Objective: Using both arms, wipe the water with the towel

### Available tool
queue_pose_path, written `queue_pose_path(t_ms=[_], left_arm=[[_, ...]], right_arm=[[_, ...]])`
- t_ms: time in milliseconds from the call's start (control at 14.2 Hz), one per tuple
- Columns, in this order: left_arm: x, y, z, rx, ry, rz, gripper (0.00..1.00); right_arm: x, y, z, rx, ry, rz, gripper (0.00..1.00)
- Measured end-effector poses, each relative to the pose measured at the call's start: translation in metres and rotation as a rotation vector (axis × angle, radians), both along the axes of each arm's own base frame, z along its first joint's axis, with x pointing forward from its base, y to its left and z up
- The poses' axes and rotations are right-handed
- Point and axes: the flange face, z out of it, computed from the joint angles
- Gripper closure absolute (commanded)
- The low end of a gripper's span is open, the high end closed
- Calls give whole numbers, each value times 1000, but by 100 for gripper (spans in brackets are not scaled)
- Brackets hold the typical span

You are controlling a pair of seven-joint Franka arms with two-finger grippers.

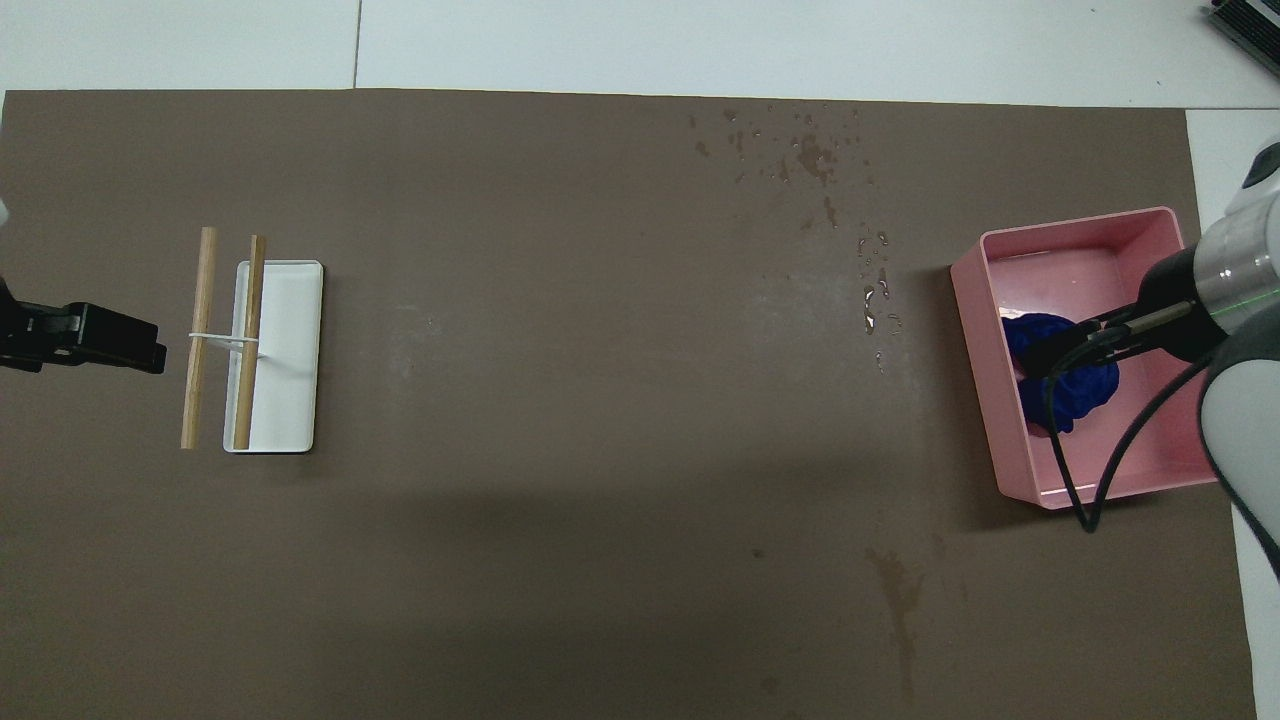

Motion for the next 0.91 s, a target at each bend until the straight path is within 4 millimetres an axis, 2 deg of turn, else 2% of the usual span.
queue_pose_path(t_ms=[421, 702, 913], left_arm=[[0, 0, 0, 0, 0, 0, 0], [0, 0, 0, 0, 0, 0, 0], [0, 0, 0, 0, 0, 0, 0]], right_arm=[[0, -12, -1, 0, 2, -23, 0], [-2, 5, 2, -6, -1, -72, 0], [-2, 3, 2, -7, -1, -83, 0]])
